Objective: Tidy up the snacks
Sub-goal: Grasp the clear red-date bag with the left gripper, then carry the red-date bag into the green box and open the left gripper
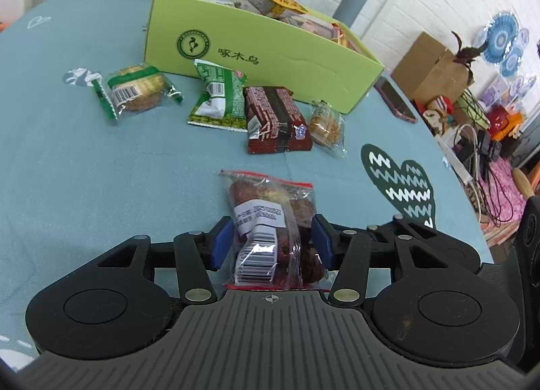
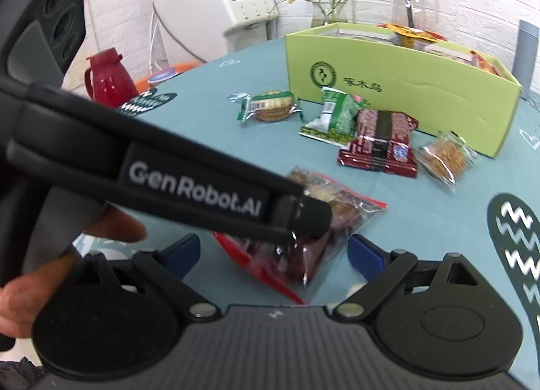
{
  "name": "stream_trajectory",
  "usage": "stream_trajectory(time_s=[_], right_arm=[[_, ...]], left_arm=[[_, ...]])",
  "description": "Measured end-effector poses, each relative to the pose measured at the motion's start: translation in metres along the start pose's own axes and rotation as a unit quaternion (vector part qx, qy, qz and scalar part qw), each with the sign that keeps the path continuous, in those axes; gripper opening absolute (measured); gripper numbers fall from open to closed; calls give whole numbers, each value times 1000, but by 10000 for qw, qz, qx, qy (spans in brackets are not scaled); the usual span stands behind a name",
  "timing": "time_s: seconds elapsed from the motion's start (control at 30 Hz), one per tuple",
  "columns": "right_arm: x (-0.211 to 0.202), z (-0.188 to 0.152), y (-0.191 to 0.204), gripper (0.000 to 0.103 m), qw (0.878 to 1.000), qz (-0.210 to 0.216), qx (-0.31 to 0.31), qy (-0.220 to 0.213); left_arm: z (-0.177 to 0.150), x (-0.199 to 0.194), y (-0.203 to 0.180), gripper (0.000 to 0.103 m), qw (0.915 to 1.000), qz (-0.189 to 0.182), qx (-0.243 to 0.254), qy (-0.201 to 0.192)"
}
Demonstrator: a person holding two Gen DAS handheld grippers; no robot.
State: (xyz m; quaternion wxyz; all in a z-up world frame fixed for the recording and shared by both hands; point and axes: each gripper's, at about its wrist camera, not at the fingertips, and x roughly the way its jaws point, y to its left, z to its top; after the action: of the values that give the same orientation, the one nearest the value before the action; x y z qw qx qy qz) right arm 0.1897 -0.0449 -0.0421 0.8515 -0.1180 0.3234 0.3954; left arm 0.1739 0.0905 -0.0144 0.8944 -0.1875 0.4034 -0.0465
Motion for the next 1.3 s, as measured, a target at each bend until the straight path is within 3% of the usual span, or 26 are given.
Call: stream_trajectory(time_s=[0.4, 1.1, 1.23, 1.27, 1.3], right_arm=[[-9, -8, 2, 93, 9996, -53, 244, -163], [-1, -1, 0, 94, 9994, -100, 272, -162], [-2, -3, -3, 94, 9985, -66, 450, -304], [-1, -4, -2, 91, 9983, -114, 463, -347], [0, -3, 0, 87, 9984, -189, 397, -359]], left_arm=[[-1, -7, -7, 49, 9975, 624, 229, -222], [4, -2, 1, 55, 9983, 530, 149, -166], [2, 0, 2, 59, 9992, 324, 196, -84], [1, 3, 3, 58, 9996, 198, 213, -12], [0, 6, 4, 47, 9997, 33, 226, 28]])
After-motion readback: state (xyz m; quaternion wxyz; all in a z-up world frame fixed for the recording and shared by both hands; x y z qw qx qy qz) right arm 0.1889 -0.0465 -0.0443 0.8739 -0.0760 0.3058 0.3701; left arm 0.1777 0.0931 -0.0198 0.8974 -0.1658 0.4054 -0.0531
